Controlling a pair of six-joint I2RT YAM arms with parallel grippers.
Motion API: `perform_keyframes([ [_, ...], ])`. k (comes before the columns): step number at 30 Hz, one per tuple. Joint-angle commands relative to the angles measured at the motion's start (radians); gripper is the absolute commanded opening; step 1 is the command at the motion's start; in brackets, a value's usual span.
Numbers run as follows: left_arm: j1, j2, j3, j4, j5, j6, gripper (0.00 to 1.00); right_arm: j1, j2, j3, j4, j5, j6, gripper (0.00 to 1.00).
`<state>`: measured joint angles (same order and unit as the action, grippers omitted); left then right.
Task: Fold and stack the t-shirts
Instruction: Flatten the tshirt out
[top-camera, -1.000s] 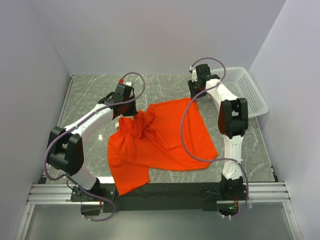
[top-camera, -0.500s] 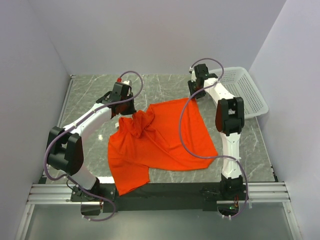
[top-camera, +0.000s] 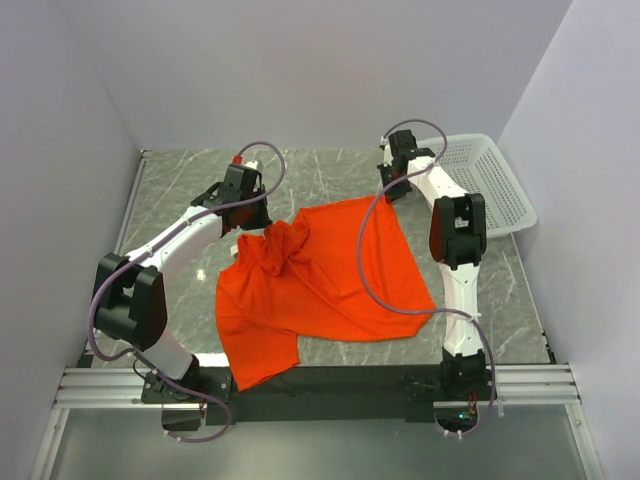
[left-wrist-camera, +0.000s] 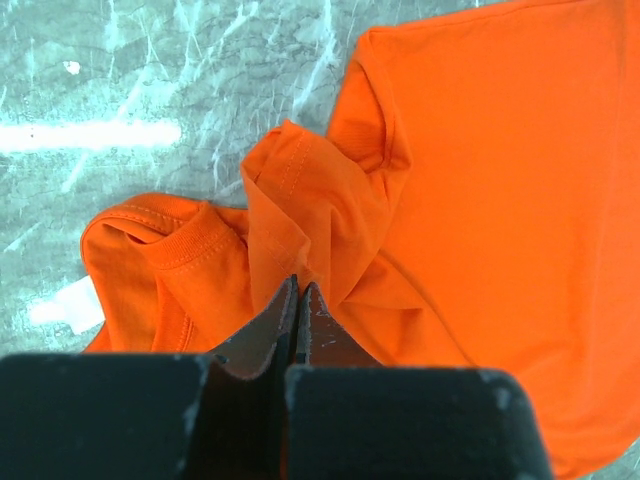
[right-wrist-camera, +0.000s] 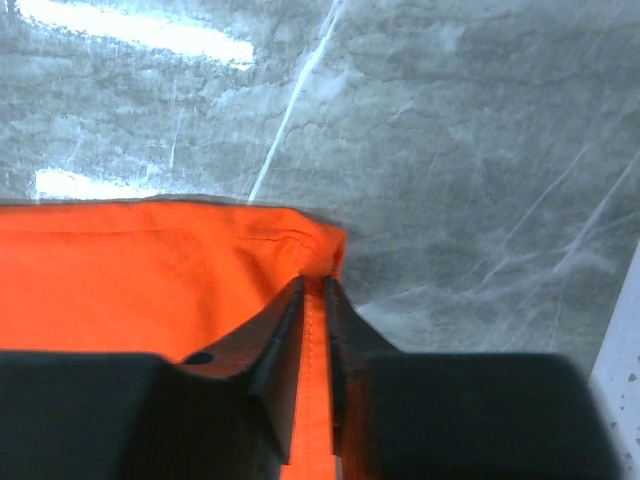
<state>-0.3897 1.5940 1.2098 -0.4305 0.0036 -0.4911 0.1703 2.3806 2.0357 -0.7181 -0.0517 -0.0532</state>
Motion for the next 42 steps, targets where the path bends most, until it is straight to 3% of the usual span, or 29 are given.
perform_keyframes([
  [1,0.005,-0.022,0.042,0.019,0.007,0.008,0.00,-0.017,0.002,0.043,0.023,-0.017,0.006,0.18],
  [10,0.020,-0.040,0.042,0.026,-0.001,0.008,0.01,-0.035,-0.109,-0.077,0.137,-0.092,-0.016,0.00],
  [29,0.114,-0.187,0.096,0.068,0.018,0.013,0.00,-0.089,-0.503,-0.360,0.336,-0.405,-0.076,0.00],
  [42,0.121,-0.377,0.089,0.193,-0.116,0.230,0.00,-0.144,-0.816,-0.459,0.344,-0.568,-0.043,0.00],
])
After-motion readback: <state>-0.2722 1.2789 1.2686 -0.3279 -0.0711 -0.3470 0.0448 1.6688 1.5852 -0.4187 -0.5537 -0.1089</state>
